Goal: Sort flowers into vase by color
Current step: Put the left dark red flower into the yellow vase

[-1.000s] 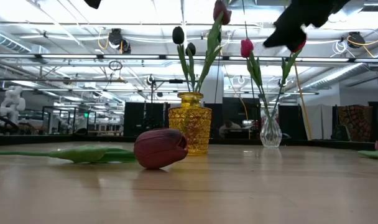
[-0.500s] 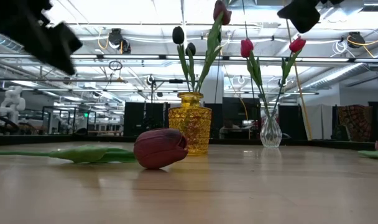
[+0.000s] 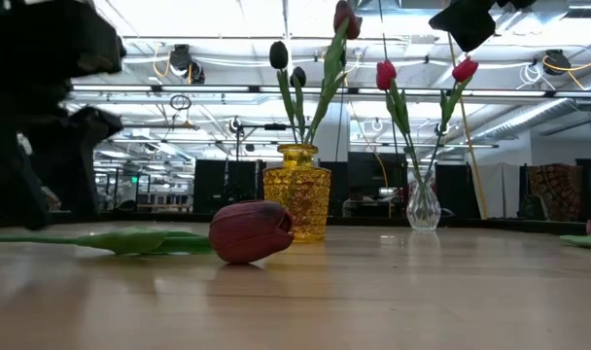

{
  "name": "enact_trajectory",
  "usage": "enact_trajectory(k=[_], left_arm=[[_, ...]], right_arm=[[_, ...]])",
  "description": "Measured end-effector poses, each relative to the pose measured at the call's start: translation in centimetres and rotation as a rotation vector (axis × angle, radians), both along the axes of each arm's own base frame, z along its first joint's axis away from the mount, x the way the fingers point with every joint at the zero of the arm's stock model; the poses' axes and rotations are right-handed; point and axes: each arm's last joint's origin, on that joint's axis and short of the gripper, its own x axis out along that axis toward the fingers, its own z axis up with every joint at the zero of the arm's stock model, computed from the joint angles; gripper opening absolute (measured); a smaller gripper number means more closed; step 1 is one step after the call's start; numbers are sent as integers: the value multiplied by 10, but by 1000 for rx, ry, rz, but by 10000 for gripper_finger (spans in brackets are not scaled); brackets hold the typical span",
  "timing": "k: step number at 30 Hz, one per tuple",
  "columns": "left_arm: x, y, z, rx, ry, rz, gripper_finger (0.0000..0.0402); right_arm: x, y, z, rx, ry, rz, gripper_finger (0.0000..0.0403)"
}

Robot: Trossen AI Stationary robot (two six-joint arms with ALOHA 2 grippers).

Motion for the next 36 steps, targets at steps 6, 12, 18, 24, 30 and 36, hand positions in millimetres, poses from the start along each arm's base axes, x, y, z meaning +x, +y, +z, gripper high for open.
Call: enact_trajectory(k=[6, 12, 18, 24, 30, 36], left_arm=[[-6, 5, -21, -33, -83, 13, 202], [-14, 10, -32, -59, -144, 21, 143], [-17, 14, -36, -66, -182, 33, 72], [-14, 13, -34, -60, -210, 18, 9], [-4, 5, -13, -85, -294, -7, 16], [14, -8, 53, -80, -590, -152, 9]], right_arm=[[0, 0, 0, 0, 0, 0, 263], [0, 0, 0, 0, 0, 0, 263], [0, 0, 0, -1, 0, 0, 263], [0, 0, 0, 0, -1, 0, 263], [0, 0, 0, 0, -1, 0, 263], [3, 3, 8, -33, -100, 44, 263]])
